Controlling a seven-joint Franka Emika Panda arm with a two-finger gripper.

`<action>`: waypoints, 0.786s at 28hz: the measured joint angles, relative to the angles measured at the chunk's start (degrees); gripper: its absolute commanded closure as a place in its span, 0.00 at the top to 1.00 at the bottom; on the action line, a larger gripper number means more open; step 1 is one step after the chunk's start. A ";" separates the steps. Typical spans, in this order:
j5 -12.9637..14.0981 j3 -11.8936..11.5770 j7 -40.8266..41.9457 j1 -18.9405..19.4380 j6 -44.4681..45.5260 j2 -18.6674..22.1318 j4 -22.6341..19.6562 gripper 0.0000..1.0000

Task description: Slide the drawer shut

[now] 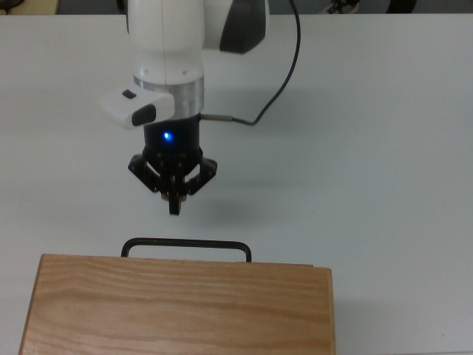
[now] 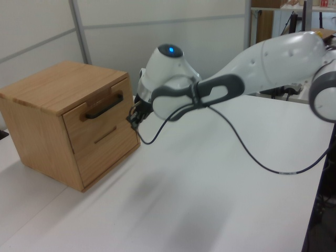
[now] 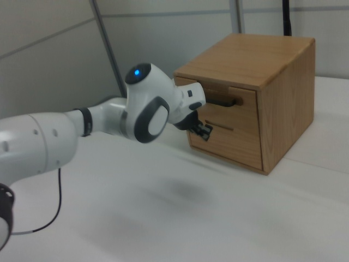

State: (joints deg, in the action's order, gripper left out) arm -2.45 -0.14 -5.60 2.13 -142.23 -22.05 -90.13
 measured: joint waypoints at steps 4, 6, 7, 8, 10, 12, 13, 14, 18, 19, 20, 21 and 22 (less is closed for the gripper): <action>0.00 0.00 0.32 0.00 12.83 4.58 -0.16 0.00; 0.00 0.00 0.81 -0.01 17.63 6.64 -0.20 0.00; 0.00 0.00 1.09 -0.02 20.17 7.69 -0.22 0.00; 0.00 0.00 1.43 -0.03 22.59 8.70 -0.24 0.00; 0.00 0.00 3.24 -0.12 30.15 11.97 -0.40 0.00; 0.00 0.00 4.88 -0.19 34.50 13.68 -0.54 0.00; 0.00 0.00 5.93 -0.24 36.67 14.45 -0.58 0.00; 0.00 0.00 7.01 -0.28 38.59 15.20 -0.63 0.03; 0.00 0.00 10.83 -0.46 44.11 17.86 -0.89 0.16; 0.00 0.00 11.24 -0.48 44.70 18.25 -0.94 0.39; 0.00 0.00 11.64 -0.48 45.16 18.66 -1.05 0.61; 0.00 0.00 11.84 -0.48 45.22 18.82 -1.13 0.89; 0.00 0.00 11.93 -0.48 45.22 18.93 -1.25 1.00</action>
State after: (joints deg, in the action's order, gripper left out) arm -2.45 -0.14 6.33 1.65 -97.01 -3.12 -91.38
